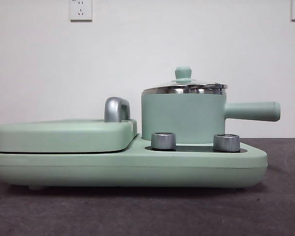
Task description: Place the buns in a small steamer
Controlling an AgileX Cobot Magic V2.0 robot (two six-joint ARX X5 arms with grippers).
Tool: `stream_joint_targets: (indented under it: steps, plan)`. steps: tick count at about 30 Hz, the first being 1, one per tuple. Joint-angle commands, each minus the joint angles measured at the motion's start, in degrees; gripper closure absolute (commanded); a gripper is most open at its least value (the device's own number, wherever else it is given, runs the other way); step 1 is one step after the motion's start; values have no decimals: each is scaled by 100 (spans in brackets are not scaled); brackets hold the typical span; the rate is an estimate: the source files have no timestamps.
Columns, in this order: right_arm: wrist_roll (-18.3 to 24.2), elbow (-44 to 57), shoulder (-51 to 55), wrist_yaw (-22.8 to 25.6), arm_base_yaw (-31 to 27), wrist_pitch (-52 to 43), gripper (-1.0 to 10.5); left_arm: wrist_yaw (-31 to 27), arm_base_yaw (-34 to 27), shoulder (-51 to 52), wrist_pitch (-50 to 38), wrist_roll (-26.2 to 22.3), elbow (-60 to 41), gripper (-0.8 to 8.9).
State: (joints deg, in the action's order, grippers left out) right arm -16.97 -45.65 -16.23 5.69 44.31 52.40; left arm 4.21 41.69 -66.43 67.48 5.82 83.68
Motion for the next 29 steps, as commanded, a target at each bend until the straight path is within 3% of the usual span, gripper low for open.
stream_joint_targets:
  steps: [1,6,7,8,9,10,29]
  plan:
    - [-35,-31,-11,-120,57,-50,483,-20,44,1043,-684,496,-1257,322]
    - [-35,-31,-11,-140,57,-52,493,-22,44,2693,-1711,807,-2970,333]
    - [-35,-31,-11,-142,57,-50,565,-22,42,2953,-1775,916,-3195,412]
    - [-26,-31,-11,-153,57,-50,682,-22,39,3150,-1790,1023,-3353,553]
    - [2,-31,-11,-192,57,-48,863,-22,39,3359,-1777,1108,-3495,772]
    - [26,-31,-11,-197,57,-50,955,-22,39,3528,-1777,1185,-3609,786]
    - [-15,-33,-9,-114,57,-79,927,-20,-2,4378,-1871,1305,-3779,793]
